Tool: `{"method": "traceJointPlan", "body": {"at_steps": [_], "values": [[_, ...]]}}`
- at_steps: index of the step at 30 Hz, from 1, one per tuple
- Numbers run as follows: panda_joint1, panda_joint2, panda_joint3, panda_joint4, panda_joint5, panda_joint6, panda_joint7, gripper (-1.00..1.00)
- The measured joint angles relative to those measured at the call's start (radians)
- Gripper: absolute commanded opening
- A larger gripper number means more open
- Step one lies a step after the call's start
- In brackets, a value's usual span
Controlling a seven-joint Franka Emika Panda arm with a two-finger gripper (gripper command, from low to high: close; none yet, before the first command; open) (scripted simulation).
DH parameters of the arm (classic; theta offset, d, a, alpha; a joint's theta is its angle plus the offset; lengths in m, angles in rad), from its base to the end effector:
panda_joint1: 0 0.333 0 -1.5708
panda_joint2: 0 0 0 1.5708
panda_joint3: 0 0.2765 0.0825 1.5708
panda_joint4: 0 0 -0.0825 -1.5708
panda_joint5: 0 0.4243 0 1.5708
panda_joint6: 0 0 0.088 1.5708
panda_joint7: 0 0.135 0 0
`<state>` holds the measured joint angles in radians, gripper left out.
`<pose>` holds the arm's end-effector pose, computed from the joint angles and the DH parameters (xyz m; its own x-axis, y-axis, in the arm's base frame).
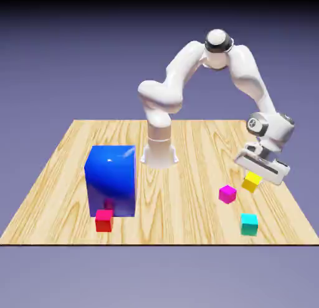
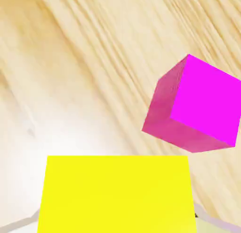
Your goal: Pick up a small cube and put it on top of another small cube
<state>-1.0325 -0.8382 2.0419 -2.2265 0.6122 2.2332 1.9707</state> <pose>0.3393 0.3850 0.0936 0.1584 -0.9112 0.3802 -0.9841 -0.1769 -0.0141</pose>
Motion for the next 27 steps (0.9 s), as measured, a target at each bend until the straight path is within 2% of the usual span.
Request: {"method": "traceJointPlan", "body": {"at_steps": [15, 18, 21, 22, 24, 27], "values": [[-0.466, 0.129, 0.106, 0.264, -0.408, -0.033, 0.642, -1.00], [-0.503, 0.115, 0.121, 0.278, -0.400, -0.046, 0.673, -1.00], [-0.587, 0.024, 0.209, 0.247, -0.336, 0.084, 0.645, -1.00], [-0.589, 0.021, 0.212, 0.247, -0.334, 0.087, 0.645, 1.00], [-0.589, 0.021, 0.212, 0.247, -0.333, 0.086, 0.644, 1.00], [-0.505, 0.113, 0.124, 0.277, -0.397, -0.044, 0.672, 1.00]]}}
